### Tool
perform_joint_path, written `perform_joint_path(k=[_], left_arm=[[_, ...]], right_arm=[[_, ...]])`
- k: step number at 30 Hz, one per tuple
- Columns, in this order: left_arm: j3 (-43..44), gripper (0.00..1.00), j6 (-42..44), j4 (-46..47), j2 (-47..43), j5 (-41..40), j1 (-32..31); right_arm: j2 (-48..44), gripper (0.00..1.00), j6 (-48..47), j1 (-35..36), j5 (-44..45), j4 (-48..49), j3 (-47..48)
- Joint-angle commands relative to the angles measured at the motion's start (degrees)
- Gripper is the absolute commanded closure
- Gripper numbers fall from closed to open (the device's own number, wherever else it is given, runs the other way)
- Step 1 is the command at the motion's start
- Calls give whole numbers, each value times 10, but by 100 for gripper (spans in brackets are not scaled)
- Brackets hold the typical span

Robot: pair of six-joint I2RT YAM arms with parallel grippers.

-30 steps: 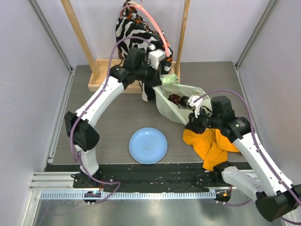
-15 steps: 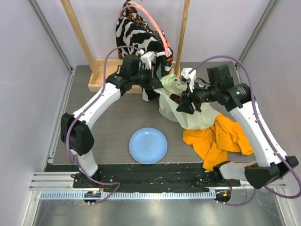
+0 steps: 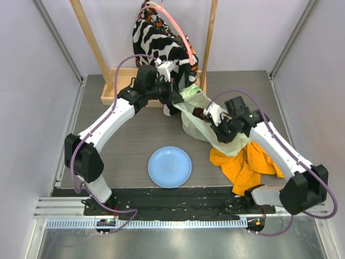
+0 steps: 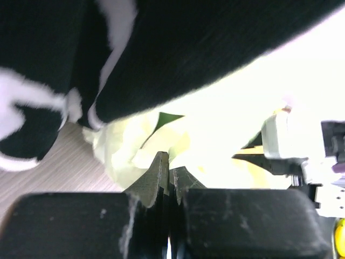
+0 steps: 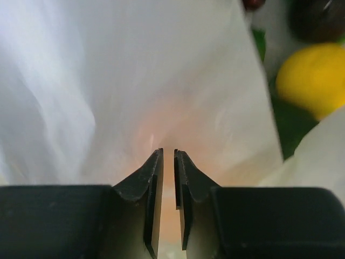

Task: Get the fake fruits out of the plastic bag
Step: Adjust the plastic bag at the center of the board.

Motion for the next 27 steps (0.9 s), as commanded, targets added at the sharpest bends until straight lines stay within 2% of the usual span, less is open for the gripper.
perform_joint_path(k=[1,4,6,9,13,20,23,27], left_arm=[[-34,100,30,3,-34,-16,10],[-65,100,47,-9,-50,-16,18],[-90,100,54,-9,-70,-13,18],[-110,100,49,0,-75,3,18],[-112,100,39,13,-65,8,18],[-72,100,37,18,-31,9,18],[-75,100,33,21,-33,6,18],[-74,100,32,26,-32,8,18]], right_arm=[[-86,78,-77,3,58,-18,-86],[-82,78,-72,3,59,-6,-70],[-70,78,-76,-4,28,11,-30],[-51,81,-76,-4,21,61,-5],[25,84,-73,-5,75,139,-9],[98,86,-78,-4,186,296,-59],[102,86,-80,0,192,302,-65],[78,85,-113,30,101,218,-79]])
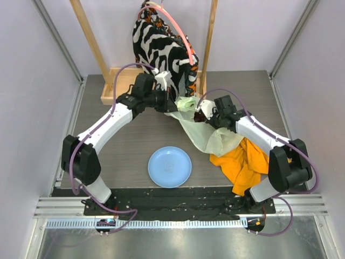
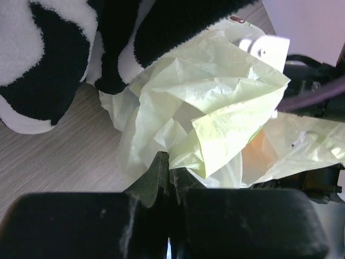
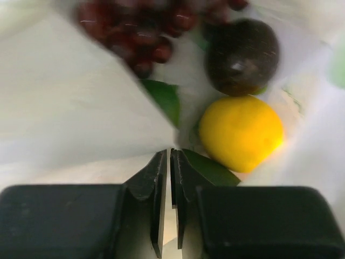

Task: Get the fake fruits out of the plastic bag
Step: Adjust the plastic bag at the center of the board.

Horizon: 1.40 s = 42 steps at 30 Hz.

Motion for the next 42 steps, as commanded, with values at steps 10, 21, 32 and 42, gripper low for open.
perform_joint_path(k=[10,21,32,42], left_arm=[[64,100,-8,31,38,5,2],[49,100,15,25,28,3,2],[9,100,16,34,3,10,2],[-22,100,-2,65,-8,20,2]], right_arm=[[-45,80,-10,118,-332,-152,-54],[-72,51,-95,89,-250,-357,93],[-167,49,-257,-4,-95,-473,-9],[-183,49,-229,-37,-106,-458,61]])
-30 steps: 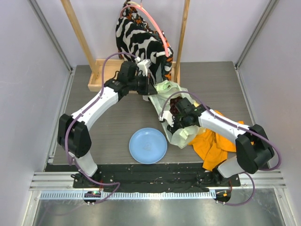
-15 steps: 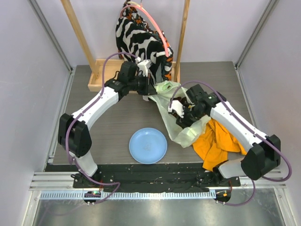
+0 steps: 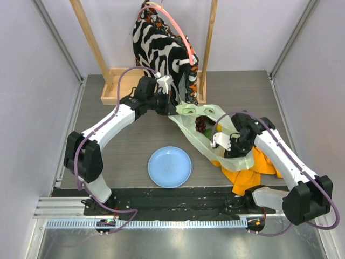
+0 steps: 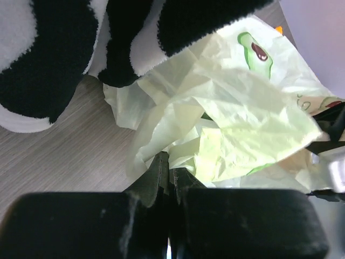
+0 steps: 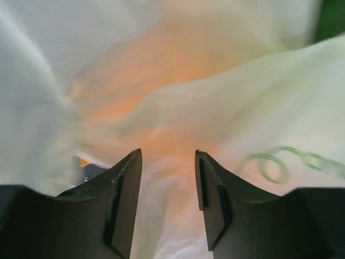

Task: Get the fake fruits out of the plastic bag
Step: Adjust the plastic bag at the center of the board.

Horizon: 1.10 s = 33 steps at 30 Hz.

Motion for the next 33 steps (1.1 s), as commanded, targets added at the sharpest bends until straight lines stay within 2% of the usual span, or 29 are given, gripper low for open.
perform_joint_path(k=[1,4,7,16,20,28,33], left_arm=[[1,100,-11,43,-28,14,2],[2,100,-14,48,-27,18,2],[1,100,-14,48,-26,18,2],[-3,100,-11,47,-31,17,3],[-3,100,-2,41,-31,13,2],[-7,100,-2,46,-26,16,2],[-7,100,-5,52,-17,19,2]], right_arm=[[19,49,27,-2,-44,-3,162],[72,50,66,0,-98,-6,251],[119,51,90,9,-132,6,284],[213,63,136,32,-166,144,231],[218,65,123,28,-103,157,211],[139,71,34,-114,51,146,88],[90,70,26,-138,67,156,51]])
